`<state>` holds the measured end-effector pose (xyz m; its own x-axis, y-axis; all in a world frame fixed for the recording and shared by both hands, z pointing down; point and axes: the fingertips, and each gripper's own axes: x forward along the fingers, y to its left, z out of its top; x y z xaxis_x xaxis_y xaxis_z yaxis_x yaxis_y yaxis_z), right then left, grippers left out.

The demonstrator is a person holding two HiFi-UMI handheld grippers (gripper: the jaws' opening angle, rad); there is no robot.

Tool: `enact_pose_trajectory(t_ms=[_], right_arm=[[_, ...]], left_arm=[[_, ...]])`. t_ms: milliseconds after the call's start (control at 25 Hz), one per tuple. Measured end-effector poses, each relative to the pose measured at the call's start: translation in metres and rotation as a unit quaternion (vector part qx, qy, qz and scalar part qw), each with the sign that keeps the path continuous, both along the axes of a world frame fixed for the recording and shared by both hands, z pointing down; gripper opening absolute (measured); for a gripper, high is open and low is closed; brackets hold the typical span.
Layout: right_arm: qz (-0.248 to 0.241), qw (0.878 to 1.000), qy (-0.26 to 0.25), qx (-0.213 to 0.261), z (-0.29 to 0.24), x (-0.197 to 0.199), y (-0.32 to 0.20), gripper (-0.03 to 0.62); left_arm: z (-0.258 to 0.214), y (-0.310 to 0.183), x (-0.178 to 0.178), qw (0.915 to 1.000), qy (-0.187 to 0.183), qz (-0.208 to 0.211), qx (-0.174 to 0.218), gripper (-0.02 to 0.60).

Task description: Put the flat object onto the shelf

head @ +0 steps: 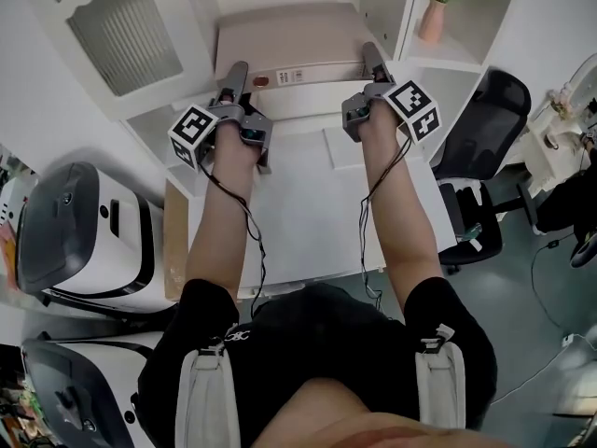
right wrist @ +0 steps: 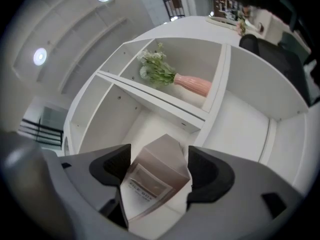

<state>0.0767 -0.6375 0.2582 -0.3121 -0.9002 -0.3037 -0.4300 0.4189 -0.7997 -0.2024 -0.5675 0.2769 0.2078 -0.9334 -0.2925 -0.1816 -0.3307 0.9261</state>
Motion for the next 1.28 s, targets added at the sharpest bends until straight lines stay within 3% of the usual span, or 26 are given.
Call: enact_pose_trajectory(t_ms=[120, 320, 560, 880, 1040, 1280], right_arm=[[0.046, 0.997, 0.060, 0.010, -0.004, 0.002, -0.003, 0.341], [0.074, 0.994, 0.080, 0.029, -0.014, 0.002, -0.010, 0.341], [0.103, 0.987, 0.121, 0.032, -0.019, 0.000, -0.017, 0.341], [0.147, 0.966, 0.207, 0.043, -0.027, -0.004, -0.032, 0.341], [0.152, 0.960, 0.230, 0.044, -0.029, -0.007, -0.041, 0.341], [0.129, 0.965, 0.221, 0.048, -0.031, -0.007, -0.040, 0.341]], left_arm=[[0.001, -0.008, -0.004, 0.9999, -0.013, -0.009, -0.001, 0.374], [-0.005, -0.017, -0.008, 0.9994, -0.023, -0.027, 0.004, 0.393], [-0.003, -0.030, -0.011, 0.9998, 0.008, -0.017, -0.004, 0.411], [-0.002, -0.046, -0.018, 0.9994, -0.003, -0.032, -0.015, 0.422], [-0.003, -0.054, -0.021, 0.9992, 0.005, -0.039, -0.010, 0.423], [-0.001, -0.047, -0.019, 0.9995, 0.004, -0.033, -0.002, 0.422]])
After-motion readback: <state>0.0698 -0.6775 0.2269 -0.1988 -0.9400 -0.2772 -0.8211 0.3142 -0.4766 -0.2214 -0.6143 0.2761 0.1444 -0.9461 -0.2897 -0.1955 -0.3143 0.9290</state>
